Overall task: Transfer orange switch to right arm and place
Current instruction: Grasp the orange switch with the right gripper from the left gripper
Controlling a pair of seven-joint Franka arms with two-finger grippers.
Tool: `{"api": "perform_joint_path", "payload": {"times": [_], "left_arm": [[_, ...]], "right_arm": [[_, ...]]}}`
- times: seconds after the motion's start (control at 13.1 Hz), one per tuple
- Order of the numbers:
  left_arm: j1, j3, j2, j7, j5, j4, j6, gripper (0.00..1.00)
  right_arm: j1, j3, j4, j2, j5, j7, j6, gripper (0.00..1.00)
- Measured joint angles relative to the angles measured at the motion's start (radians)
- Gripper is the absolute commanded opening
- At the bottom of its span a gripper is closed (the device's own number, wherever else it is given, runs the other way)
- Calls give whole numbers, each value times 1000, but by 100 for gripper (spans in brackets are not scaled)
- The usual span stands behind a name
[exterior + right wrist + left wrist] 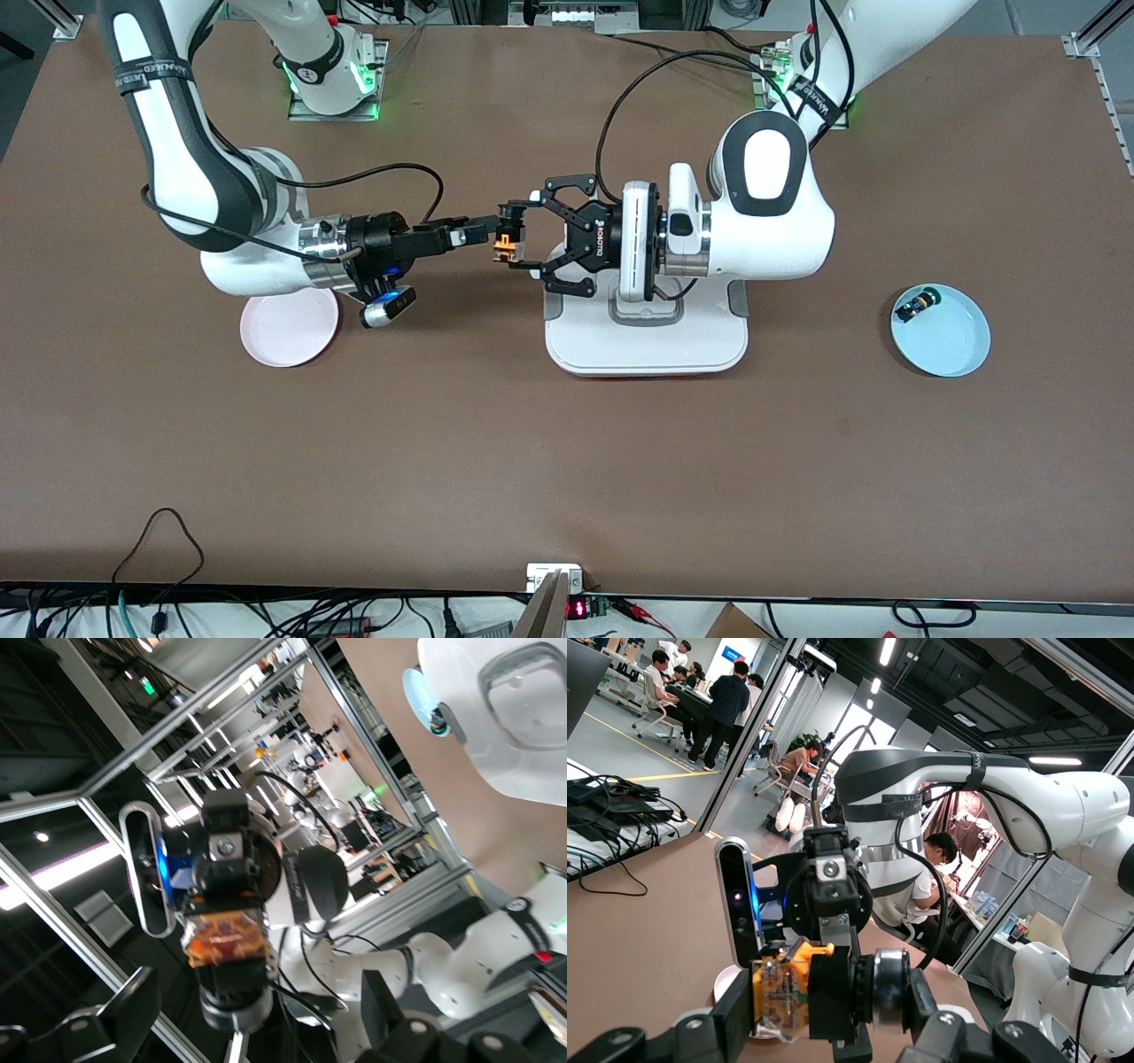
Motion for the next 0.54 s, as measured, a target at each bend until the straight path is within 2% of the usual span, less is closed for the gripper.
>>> {"api": "perform_joint_path", "payload": {"times": [0.54], "left_arm": [[-1,0,0,0,-1,0,0,10]], "right_arm": [[6,8,3,-3,19,23,70,97]]}}
